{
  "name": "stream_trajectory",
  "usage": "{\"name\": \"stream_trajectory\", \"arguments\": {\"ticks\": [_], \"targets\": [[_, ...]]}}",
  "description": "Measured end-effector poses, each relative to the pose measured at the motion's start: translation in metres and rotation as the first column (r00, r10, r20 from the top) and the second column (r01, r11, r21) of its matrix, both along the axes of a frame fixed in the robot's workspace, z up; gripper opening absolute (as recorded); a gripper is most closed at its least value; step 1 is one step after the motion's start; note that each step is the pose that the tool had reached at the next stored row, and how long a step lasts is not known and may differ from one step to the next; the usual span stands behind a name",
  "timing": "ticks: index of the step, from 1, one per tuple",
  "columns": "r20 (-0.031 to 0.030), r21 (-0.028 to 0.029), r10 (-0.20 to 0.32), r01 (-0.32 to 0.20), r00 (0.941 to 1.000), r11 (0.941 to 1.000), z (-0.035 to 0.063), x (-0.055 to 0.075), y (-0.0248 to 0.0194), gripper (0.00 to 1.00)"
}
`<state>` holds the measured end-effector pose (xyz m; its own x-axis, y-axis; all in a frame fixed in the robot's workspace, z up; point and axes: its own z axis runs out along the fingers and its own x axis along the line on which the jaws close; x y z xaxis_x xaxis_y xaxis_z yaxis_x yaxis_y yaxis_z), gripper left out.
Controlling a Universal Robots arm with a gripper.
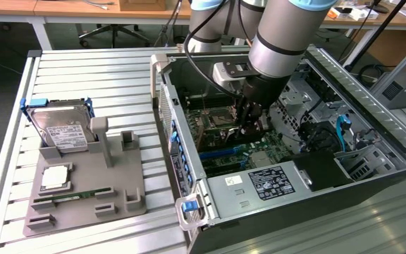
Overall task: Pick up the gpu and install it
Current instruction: 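Insert the gpu into the slot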
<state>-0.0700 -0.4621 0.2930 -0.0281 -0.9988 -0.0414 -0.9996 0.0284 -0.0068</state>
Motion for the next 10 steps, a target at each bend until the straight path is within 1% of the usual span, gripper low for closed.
{"name": "stream_trajectory", "arguments": {"ticks": [10], "targets": [[-0.0001,-0.0002,0.0,0.0,1.0,1.0,-0.0014,-0.002,0.0,0.27]]}}
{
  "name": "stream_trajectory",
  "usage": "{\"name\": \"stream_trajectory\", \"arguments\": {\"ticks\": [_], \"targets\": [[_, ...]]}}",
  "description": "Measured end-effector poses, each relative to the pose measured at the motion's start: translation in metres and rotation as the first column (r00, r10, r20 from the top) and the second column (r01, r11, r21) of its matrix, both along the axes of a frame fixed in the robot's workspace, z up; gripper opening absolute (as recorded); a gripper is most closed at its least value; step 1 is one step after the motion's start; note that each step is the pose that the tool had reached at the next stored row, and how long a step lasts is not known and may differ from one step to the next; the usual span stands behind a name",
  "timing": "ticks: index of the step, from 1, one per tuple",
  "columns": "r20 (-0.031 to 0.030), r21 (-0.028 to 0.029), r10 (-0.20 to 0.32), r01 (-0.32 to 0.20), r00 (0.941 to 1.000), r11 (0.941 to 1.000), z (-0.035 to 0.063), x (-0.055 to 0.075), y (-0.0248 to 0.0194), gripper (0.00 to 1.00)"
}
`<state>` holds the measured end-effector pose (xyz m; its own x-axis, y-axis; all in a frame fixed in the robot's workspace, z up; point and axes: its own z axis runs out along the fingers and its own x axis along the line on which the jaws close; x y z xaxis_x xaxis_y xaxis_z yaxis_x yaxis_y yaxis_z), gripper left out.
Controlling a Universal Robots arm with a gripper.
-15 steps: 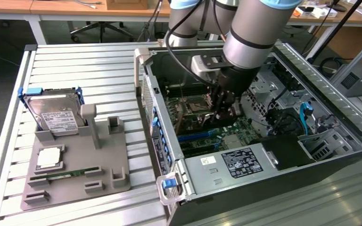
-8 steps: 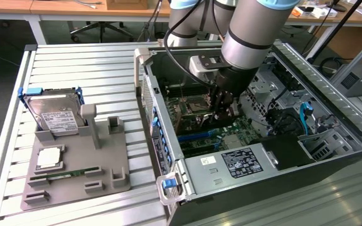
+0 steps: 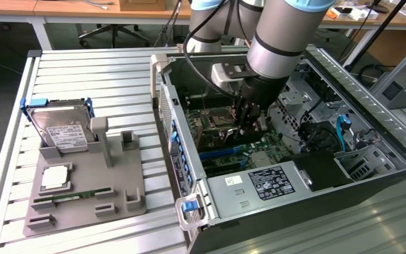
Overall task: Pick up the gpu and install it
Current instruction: 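Insert the gpu into the slot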
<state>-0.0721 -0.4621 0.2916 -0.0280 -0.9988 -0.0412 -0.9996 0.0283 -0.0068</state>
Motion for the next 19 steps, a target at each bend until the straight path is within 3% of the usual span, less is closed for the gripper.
{"name": "stream_trajectory", "arguments": {"ticks": [19], "targets": [[0.0,-0.0011,0.0,0.0,1.0,1.0,-0.0037,-0.0025,0.0,0.27]]}}
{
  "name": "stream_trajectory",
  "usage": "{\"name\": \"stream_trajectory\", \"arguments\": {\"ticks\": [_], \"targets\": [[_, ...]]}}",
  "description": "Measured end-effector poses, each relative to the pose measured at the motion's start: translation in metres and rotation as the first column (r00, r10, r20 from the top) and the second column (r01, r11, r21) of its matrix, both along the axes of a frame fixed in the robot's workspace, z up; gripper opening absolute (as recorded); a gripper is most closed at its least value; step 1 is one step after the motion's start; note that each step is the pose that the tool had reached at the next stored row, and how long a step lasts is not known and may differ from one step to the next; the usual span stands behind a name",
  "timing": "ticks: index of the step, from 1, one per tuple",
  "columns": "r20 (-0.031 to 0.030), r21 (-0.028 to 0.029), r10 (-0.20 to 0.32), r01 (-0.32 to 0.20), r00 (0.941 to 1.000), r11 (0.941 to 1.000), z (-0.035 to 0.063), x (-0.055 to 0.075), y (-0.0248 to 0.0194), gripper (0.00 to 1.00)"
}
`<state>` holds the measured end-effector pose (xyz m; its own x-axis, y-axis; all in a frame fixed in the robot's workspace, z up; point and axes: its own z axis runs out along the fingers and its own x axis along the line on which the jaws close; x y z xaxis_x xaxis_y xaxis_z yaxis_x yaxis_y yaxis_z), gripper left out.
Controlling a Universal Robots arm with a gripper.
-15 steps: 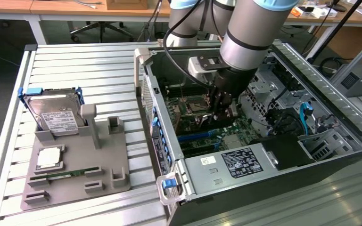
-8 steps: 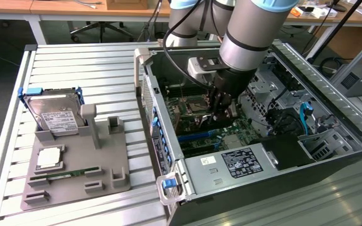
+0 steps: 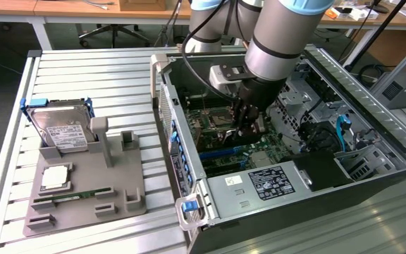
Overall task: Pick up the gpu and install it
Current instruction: 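Insert the gpu into the slot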
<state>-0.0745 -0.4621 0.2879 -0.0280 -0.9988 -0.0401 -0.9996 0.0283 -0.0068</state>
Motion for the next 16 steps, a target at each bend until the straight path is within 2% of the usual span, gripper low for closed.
{"name": "stream_trajectory", "arguments": {"ticks": [16], "targets": [[0.0,-0.0002,0.0,0.0,1.0,1.0,-0.0023,-0.0026,0.0,0.27]]}}
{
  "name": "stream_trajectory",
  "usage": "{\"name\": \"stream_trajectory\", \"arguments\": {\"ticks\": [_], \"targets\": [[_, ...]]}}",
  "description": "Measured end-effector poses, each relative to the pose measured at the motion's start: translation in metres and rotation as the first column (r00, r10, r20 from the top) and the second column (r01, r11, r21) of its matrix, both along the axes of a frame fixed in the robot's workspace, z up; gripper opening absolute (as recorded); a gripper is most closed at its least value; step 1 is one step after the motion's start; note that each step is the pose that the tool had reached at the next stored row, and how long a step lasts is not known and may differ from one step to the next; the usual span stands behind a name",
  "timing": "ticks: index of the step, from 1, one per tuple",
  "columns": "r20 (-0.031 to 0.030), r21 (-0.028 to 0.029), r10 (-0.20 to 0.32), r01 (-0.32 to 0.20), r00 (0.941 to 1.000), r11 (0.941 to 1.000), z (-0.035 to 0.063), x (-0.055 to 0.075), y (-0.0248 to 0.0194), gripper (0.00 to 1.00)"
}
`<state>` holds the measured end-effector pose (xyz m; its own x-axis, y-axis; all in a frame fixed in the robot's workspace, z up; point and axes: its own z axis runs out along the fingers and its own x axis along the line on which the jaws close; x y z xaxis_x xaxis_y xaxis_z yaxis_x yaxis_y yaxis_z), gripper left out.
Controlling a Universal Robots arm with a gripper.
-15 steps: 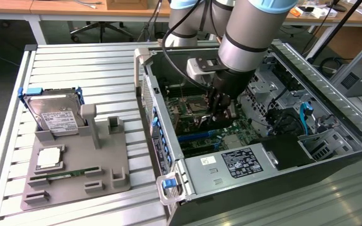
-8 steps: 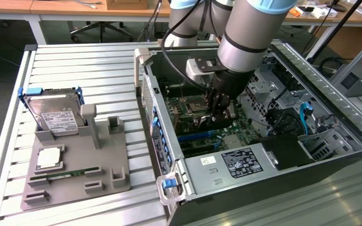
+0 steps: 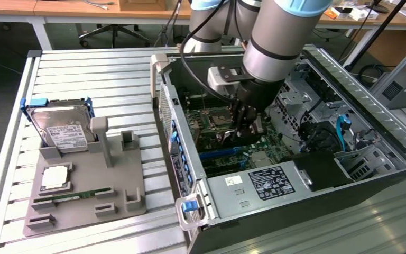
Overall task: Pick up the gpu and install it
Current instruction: 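Insert the gpu into the slot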
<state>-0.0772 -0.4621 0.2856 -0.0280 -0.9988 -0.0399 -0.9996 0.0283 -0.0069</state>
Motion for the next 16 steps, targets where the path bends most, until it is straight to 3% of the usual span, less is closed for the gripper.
{"name": "stream_trajectory", "arguments": {"ticks": [16], "targets": [[0.0,-0.0002,0.0,0.0,1.0,1.0,-0.0021,-0.0027,0.0,0.27]]}}
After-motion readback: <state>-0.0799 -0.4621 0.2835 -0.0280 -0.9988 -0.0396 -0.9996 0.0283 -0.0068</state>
